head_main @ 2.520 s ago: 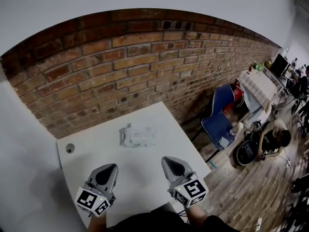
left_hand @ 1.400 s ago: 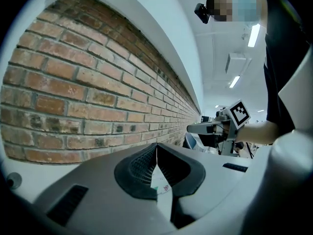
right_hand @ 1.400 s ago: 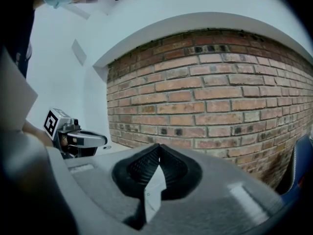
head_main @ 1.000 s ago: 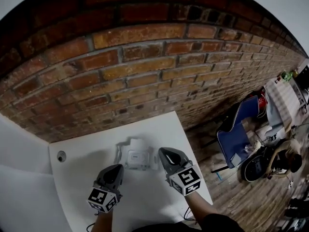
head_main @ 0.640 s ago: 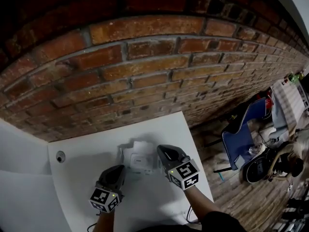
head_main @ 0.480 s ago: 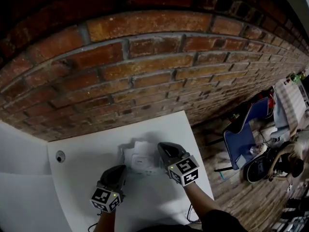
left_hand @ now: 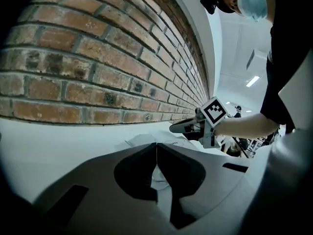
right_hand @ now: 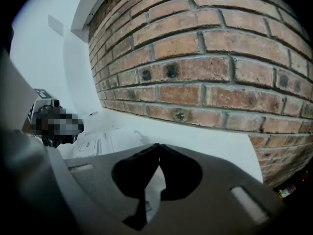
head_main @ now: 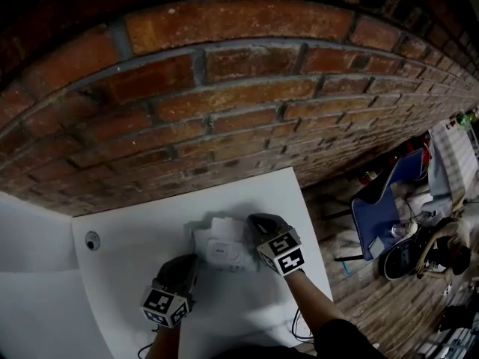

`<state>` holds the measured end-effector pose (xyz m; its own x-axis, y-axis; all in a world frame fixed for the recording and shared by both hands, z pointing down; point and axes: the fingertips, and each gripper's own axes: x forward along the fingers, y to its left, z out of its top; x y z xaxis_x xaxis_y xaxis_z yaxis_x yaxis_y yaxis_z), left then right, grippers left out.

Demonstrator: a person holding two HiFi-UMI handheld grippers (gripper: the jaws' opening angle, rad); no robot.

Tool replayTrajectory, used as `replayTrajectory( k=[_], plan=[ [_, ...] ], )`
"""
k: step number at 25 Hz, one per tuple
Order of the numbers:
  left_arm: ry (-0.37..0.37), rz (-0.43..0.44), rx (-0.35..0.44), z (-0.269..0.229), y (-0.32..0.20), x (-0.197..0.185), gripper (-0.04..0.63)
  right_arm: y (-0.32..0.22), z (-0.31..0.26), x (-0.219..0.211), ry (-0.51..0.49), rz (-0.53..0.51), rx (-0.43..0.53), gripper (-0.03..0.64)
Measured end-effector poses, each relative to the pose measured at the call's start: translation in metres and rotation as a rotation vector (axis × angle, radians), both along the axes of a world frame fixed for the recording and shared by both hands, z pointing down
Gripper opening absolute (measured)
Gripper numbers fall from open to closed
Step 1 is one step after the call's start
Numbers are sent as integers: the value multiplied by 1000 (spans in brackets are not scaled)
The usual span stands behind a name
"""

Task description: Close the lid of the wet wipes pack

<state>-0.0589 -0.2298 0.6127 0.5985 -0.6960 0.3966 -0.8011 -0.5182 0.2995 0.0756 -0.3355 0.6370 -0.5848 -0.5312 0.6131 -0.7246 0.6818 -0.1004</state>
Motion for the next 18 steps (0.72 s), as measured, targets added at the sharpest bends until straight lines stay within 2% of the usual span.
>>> replayTrajectory(
  k=[9,18],
  plan=[
    [10,1,-20,7,1,2,0,-4,17,-1,49,-28,-69,-2],
    [12,-4,-31,13,3,2,0,-2,35,-8,66,-161,-193,-2]
  ],
)
